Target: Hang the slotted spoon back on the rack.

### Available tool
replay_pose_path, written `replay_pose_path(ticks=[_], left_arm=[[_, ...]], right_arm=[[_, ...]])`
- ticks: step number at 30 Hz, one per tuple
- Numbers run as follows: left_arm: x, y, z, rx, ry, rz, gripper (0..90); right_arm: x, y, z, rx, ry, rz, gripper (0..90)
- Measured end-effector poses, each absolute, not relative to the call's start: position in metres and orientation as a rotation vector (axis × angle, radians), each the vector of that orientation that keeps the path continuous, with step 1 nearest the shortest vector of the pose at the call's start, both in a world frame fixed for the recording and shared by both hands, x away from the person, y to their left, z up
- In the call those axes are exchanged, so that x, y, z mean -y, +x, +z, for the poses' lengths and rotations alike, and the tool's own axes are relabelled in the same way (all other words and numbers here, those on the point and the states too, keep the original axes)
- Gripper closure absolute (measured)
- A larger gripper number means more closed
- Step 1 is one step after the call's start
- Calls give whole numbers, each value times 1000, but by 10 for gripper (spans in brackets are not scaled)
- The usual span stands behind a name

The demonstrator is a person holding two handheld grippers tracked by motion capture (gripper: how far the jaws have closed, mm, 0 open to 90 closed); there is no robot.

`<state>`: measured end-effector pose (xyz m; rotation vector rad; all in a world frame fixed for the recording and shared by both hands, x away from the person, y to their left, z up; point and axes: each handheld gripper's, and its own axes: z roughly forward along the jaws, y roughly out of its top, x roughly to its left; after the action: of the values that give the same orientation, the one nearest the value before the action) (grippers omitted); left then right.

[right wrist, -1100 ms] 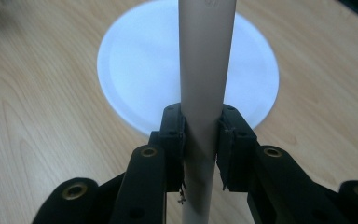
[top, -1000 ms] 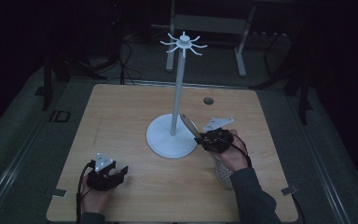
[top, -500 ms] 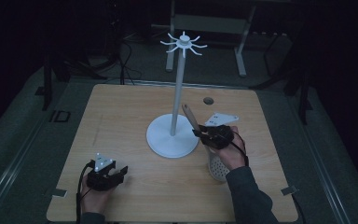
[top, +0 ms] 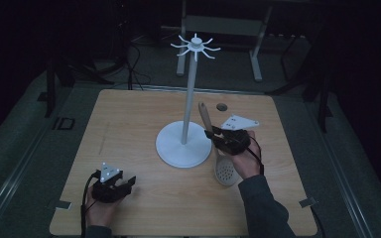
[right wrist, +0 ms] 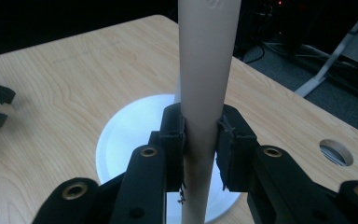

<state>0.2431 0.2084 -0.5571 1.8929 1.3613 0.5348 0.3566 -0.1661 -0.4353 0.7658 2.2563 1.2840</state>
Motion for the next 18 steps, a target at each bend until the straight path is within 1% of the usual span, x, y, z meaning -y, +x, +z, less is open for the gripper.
replay_pose_path(ticks=[18], left_arm=[[-208,243,-557,-1359,1893,536,442]], right_arm=[[163,356,-418,-2169,765,1353,739]])
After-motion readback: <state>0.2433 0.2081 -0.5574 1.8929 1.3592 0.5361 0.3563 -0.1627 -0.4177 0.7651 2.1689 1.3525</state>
